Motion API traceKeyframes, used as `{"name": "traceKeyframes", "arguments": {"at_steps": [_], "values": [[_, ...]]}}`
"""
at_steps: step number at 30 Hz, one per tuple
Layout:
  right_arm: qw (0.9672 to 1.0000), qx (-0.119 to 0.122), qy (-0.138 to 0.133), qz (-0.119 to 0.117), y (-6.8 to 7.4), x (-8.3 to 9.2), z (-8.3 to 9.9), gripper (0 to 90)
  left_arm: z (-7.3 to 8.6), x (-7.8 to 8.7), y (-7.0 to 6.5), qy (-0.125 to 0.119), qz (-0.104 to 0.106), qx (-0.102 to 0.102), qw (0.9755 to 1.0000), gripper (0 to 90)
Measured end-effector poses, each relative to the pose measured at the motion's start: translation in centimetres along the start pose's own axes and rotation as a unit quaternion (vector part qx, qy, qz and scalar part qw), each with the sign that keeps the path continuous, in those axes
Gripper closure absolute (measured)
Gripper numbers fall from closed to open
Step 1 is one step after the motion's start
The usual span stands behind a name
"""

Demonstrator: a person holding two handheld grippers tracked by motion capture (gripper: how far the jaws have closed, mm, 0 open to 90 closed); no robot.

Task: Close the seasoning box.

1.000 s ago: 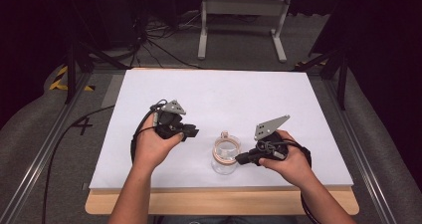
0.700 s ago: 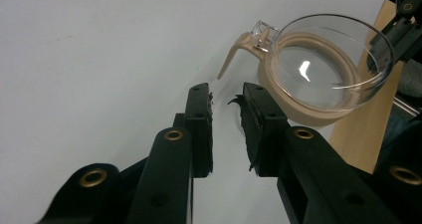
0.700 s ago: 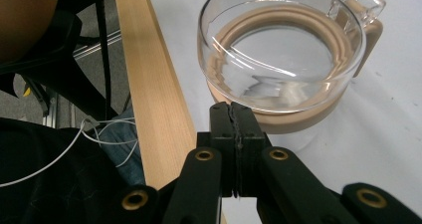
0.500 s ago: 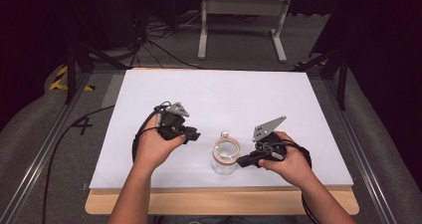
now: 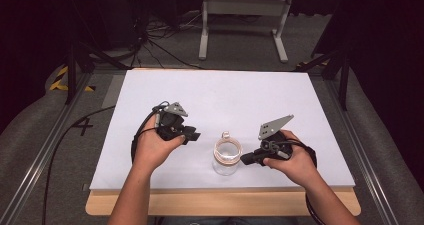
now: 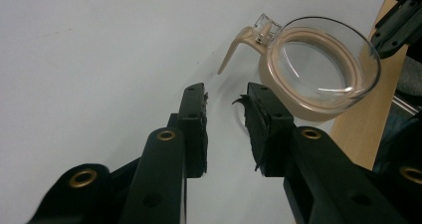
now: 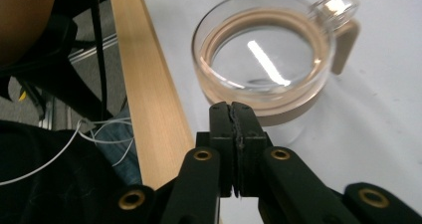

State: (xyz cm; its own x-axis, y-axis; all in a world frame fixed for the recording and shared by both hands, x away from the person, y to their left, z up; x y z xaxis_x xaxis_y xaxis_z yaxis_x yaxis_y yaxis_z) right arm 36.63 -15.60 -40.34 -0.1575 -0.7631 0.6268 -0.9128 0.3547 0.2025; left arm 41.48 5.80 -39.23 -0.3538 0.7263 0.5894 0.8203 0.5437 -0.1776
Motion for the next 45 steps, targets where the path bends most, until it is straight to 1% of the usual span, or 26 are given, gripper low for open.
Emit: {"name": "traceKeyframes", "arguments": {"at_steps": [2, 3, 4, 8, 13, 14, 15, 16, 17, 18, 19, 20, 21, 22, 26, 29, 32, 33, 34, 35, 36, 38, 40, 42, 44, 45], "values": [[0.9998, 0.0, -0.015, 0.009, -0.3, 0.6, -0.4, 84.3, 0.2, 0.5, 0.2, 0.0, -0.008, -0.001, 1.0, 67.6], [0.9997, 0.001, -0.021, 0.012, -0.5, 1.0, -0.6, 82.9, 0.3, 0.7, 0.2, -0.008, -0.01, 0.005, 0.9999, 66.8], [0.9995, 0.002, -0.028, 0.016, -0.7, 1.3, -0.8, 81.3, 0.4, 1.0, 0.4, -0.008, -0.014, 0.002, 0.9999, 66.2], [0.9981, 0.003, -0.052, 0.031, -1.5, 2.6, -1.5, 78.6, 0.9, 1.8, 0.6, -0.014, -0.024, 0.014, 0.9995, 65.1], [0.9961, -0.002, -0.072, 0.05, -2.9, 4.0, -2.0, 74.9, 1.7, 2.6, 1.1, -0.015, -0.037, 0.021, 0.999, 63.7], [0.9955, -0.004, -0.076, 0.056, -3.3, 4.3, -2.0, 74.3, 1.9, 2.8, 1.2, -0.017, -0.039, 0.027, 0.9987, 63.4], [0.9955, -0.004, -0.076, 0.056, -3.3, 4.3, -2.0, 74.3, 1.9, 2.8, 1.2, -0.017, -0.039, 0.027, 0.9987, 63.3], [0.9948, -0.008, -0.079, 0.063, -3.8, 4.6, -1.9, 73.8, 2.0, 2.9, 1.3, -0.018, -0.04, 0.024, 0.9988, 63.3], [0.9942, -0.011, -0.081, 0.069, -4.2, 4.8, -1.9, 73.1, 2.1, 3.0, 1.3, -0.018, -0.042, 0.03, 0.9985, 63.1], [0.9936, -0.013, -0.083, 0.075, -4.6, 5.0, -1.8, 72.2, 2.2, 3.1, 1.5, -0.014, -0.043, 0.025, 0.9987, 62.8], [0.9932, -0.017, -0.084, 0.079, -5.0, 5.1, -1.6, 71.6, 2.3, 3.2, 1.7, -0.016, -0.049, 0.027, 0.9983, 62.5], [0.9916, -0.025, -0.086, 0.093, -5.9, 5.5, -1.3, 70.3, 2.5, 3.2, 2.0, -0.015, -0.056, 0.033, 0.9978, 61.7], [0.9916, -0.025, -0.086, 0.093, -5.9, 5.5, -1.3, 70.3, 2.5, 3.2, 2.0, -0.015, -0.056, 0.033, 0.9978, 61.1], [0.9908, -0.027, -0.086, 0.101, -6.4, 5.7, -1.0, 69.1, 2.6, 3.2, 2.3, -0.015, -0.06, 0.031, 0.9976, 61.1], [0.9853, -0.037, -0.094, 0.138, -8.6, 6.7, 0.0, 60.3, 3.2, 3.1, 3.3, -0.015, -0.073, 0.04, 0.9964, 58.4], [0.9814, -0.033, -0.095, 0.163, -10.4, 7.4, 1.0, 54.2, 3.5, 3.0, 4.2, -0.018, -0.083, 0.037, 0.9957, 54.5], [0.9801, -0.041, -0.083, 0.175, -11.9, 7.6, 2.2, 49.4, 4.1, 2.7, 5.0, -0.016, -0.085, 0.036, 0.9956, 52.5], [0.9797, -0.043, -0.077, 0.18, -12.5, 7.5, 2.8, 48.8, 4.3, 2.6, 5.3, -0.011, -0.085, 0.03, 0.9959, 51.9], [0.9797, -0.043, -0.077, 0.18, -12.5, 7.5, 2.8, 48.8, 4.3, 2.6, 5.3, -0.011, -0.085, 0.03, 0.9959, 51.7], [0.9791, -0.046, -0.073, 0.184, -13.1, 7.5, 3.3, 48.1, 4.5, 2.5, 5.5, -0.01, -0.085, 0.035, 0.9957, 51.7], [0.978, -0.054, -0.069, 0.189, -13.8, 7.4, 4.0, 47.7, 4.8, 2.3, 5.7, -0.01, -0.086, 0.042, 0.9954, 50.8], [0.9753, -0.064, -0.072, 0.199, -15.0, 7.3, 4.9, 47.1, 5.1, 2.1, 6.1, -0.007, -0.084, 0.044, 0.9954, 50.6], [0.9737, -0.073, -0.075, 0.202, -15.8, 7.2, 5.7, 47.1, 5.5, 1.7, 6.5, -0.003, -0.085, 0.046, 0.9953, 50.4], [0.9732, -0.074, -0.074, 0.205, -16.5, 7.1, 6.4, 47.1, 5.8, 1.3, 7.0, -0.003, -0.091, 0.037, 0.9952, 50.4], [0.973, -0.08, -0.071, 0.204, -17.0, 6.8, 7.1, 46.9, 6.1, 0.8, 7.3, -0.004, -0.086, 0.023, 0.9961, 49.7], [0.9731, -0.079, -0.069, 0.205, -17.3, 6.7, 7.5, 47.0, 6.1, 0.8, 7.3, -0.004, -0.086, 0.023, 0.9961, 49.5]]}}
Point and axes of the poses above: each handheld gripper's, and its own axes: x roughly backward along the jaws, z roughly out of its underside, y roughly to its left, the point moved 8 cm from there along -x, roughly forward along the jaws, and after that the axes turned 7 degrees about -y, right-handed, at the moved point
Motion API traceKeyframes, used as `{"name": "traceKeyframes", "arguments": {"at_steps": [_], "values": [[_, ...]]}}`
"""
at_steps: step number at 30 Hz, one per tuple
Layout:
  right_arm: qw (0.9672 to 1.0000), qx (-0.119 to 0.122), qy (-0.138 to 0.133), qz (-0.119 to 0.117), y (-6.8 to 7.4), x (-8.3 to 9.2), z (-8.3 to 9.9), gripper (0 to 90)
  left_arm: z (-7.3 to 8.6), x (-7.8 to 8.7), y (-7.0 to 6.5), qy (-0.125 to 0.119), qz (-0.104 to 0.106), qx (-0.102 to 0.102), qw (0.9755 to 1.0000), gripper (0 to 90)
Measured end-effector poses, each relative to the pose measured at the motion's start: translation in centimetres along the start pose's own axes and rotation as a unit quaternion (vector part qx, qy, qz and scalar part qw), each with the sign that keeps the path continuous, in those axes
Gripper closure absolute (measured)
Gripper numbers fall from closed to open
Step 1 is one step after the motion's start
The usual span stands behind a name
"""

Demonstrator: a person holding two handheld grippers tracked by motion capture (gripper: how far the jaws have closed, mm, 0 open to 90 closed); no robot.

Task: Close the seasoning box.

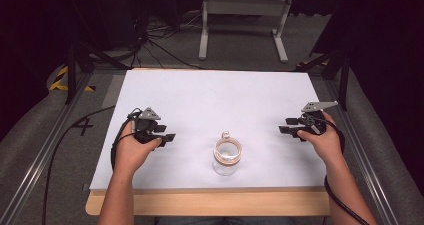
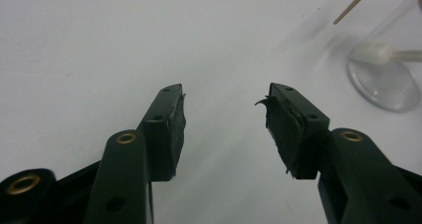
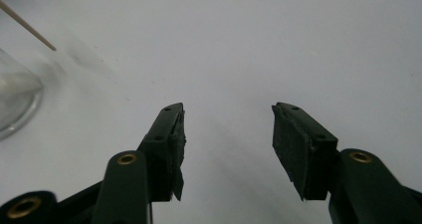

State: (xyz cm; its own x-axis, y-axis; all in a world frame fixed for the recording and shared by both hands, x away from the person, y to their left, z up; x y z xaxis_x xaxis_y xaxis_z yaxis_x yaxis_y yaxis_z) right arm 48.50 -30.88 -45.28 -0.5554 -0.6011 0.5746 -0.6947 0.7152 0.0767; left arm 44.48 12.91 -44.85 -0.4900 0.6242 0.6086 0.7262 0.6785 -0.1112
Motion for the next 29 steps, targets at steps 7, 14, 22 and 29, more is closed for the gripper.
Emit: {"name": "traceKeyframes", "arguments": {"at_steps": [7, 14, 22, 29], "values": [[0.9999, 0.012, 0.007, -0.001, -0.9, -1.2, 1.7, 46.9, 1.7, -1.7, 0.8, 0.017, 0.008, 0.003, 0.9998, 48.5], [0.9997, 0.02, 0.006, -0.009, -1.1, -1.9, 2.5, 46.7, 2.7, -2.8, 0.9, 0.033, 0.012, -0.033, 0.9988, 48.5], [0.9995, 0.023, 0.018, -0.01, -0.8, -2.5, 3.1, 44.7, 3.1, -2.8, 0.9, 0.048, 0.017, -0.001, 0.9987, 45.2], [0.9995, 0.027, 0.015, -0.009, -0.5, -2.4, 2.7, 44.3, 2.9, -2.8, 0.9, 0.045, 0.018, 0.0, 0.9988, 43.9]]}}
Point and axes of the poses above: each handheld gripper's, and its own axes: x roughly backward along the jaws, z roughly out of its underside, y roughly to its left, the point moved 8 cm from there along -x, roughly forward along the jaws, and after that the axes turned 7 degrees about -y, right-handed, at the moved point
